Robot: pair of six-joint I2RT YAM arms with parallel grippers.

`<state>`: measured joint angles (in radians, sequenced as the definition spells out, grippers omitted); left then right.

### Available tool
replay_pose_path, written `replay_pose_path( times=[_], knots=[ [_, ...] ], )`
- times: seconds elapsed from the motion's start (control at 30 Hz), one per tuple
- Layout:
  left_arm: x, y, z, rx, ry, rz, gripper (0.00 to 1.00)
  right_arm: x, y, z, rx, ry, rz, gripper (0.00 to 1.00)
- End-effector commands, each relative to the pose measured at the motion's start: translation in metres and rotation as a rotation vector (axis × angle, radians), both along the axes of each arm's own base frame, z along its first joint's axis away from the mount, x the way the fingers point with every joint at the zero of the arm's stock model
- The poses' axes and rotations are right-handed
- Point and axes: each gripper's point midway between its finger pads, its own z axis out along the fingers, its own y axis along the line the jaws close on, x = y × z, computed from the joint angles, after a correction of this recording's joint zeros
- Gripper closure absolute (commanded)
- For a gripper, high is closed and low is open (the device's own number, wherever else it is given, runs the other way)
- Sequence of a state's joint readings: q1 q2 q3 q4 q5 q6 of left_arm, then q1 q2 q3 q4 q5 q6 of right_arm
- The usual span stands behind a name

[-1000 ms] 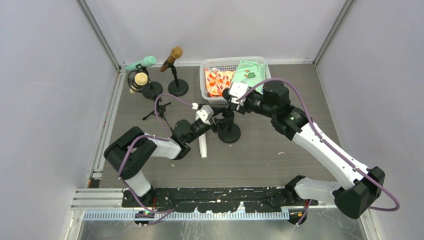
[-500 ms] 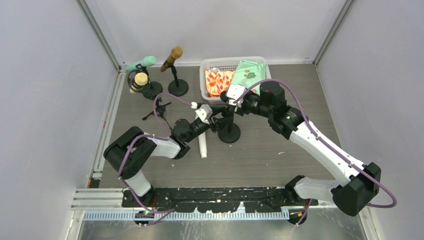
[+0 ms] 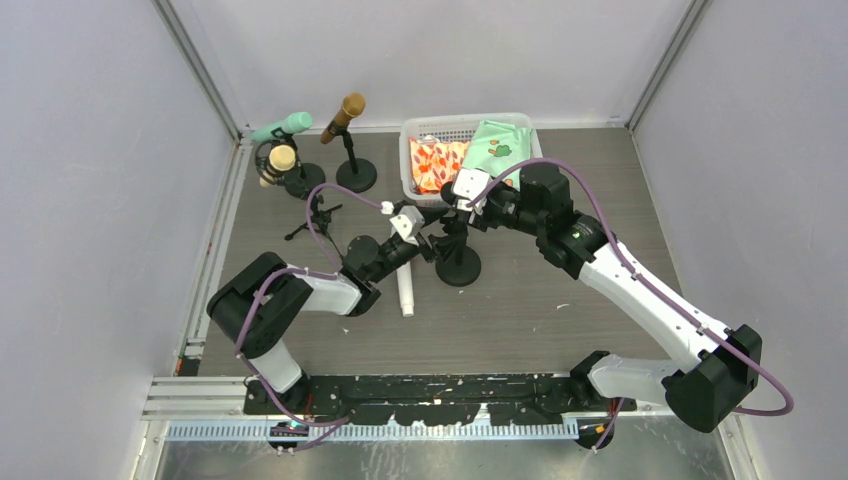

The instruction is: Attach the microphones to the stand

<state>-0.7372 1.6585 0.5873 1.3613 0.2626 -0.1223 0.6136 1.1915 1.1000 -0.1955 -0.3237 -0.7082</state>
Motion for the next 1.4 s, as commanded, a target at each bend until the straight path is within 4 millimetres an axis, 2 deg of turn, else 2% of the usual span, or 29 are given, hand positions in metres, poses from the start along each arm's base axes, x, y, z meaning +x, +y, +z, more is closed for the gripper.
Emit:
replay_pose_path(
  times=[0.0, 0.07, 0.13, 0.17, 0.37, 0.8, 1.07, 1.23, 1.27, 1.3, 1.37],
  knots=[
    [0.002, 0.000, 0.038, -0.060, -0.096, 0.000, 0.37, 0.002, 0.004, 0.033, 0.047, -0.091, 0.015, 0.98],
    [0.002, -0.002, 0.035, -0.049, -0.090, -0.005, 0.47, 0.002, 0.005, 0.032, 0.047, -0.091, 0.016, 0.98],
    [0.002, -0.001, 0.034, -0.046, -0.087, -0.002, 0.68, 0.002, 0.005, 0.031, 0.045, -0.088, 0.017, 0.98],
    [0.003, 0.000, 0.033, -0.047, -0.084, 0.003, 0.74, 0.002, 0.005, 0.031, 0.045, -0.087, 0.020, 0.98],
    [0.006, 0.004, 0.034, -0.055, -0.074, 0.028, 0.99, 0.000, 0.009, 0.021, 0.043, -0.055, 0.037, 0.98],
    [0.007, 0.006, 0.035, -0.066, -0.065, 0.034, 1.00, -0.003, 0.012, -0.028, 0.013, 0.023, 0.051, 0.95],
    [0.009, 0.008, 0.033, -0.074, -0.056, 0.037, 1.00, -0.006, 0.013, -0.026, 0.034, 0.031, 0.059, 0.95],
    [0.010, 0.010, 0.034, -0.081, -0.049, 0.043, 0.99, -0.013, 0.012, -0.036, 0.041, 0.077, 0.060, 0.95],
    [0.011, 0.010, 0.034, -0.082, -0.046, 0.045, 0.98, -0.014, 0.011, -0.037, 0.041, 0.082, 0.057, 0.94],
    [0.011, 0.011, 0.034, -0.082, -0.043, 0.045, 0.92, -0.015, 0.010, -0.038, 0.043, 0.085, 0.054, 0.93],
    [0.011, 0.011, 0.034, -0.080, -0.040, 0.044, 0.74, -0.016, 0.008, -0.041, 0.041, 0.093, 0.046, 0.91]
  ],
)
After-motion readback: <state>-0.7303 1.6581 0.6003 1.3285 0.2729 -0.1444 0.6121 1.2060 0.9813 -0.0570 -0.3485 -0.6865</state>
